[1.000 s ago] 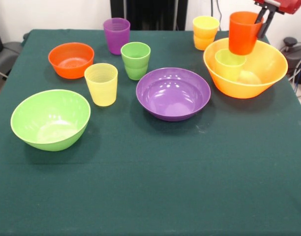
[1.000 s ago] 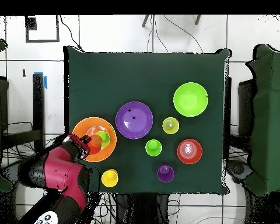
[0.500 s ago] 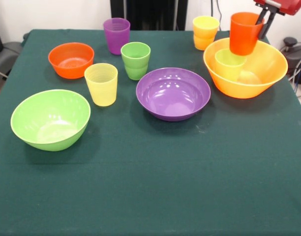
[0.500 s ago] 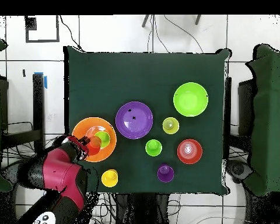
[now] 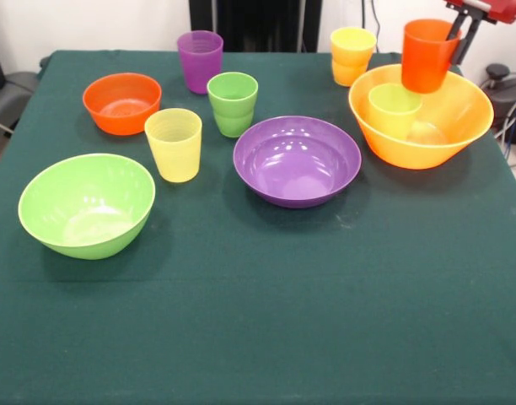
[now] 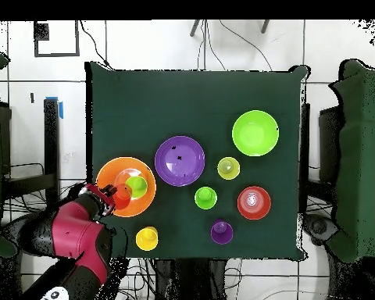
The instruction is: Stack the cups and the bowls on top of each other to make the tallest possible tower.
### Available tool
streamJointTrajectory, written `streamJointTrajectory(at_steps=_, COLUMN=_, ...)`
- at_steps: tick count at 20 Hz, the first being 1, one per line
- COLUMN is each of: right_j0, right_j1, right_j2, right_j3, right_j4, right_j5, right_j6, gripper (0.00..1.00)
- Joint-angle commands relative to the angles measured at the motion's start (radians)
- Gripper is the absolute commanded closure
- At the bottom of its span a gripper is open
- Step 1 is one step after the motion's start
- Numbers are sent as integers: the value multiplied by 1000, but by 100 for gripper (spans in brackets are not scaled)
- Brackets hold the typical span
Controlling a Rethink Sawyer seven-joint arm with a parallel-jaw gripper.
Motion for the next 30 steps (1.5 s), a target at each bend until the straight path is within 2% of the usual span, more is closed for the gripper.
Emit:
streamJointTrajectory(at_steps=1, right_j0=6, right_j1=3, right_j2=88, right_j3=-34, right_j4=31, right_j5=50, right_j6=215, gripper=100)
streamJointTrajectory(at_steps=19, right_j0=35, right_j1=72, right_j2=80, right_j3=-79, right_j4=83, right_j5=37, right_j6=239, gripper=100)
streamJointTrajectory(at_steps=30, right_j0=40, right_j1=82, right_j2=84, right_j3=-80, right_j4=106, right_j5=30, right_j6=233, gripper=100)
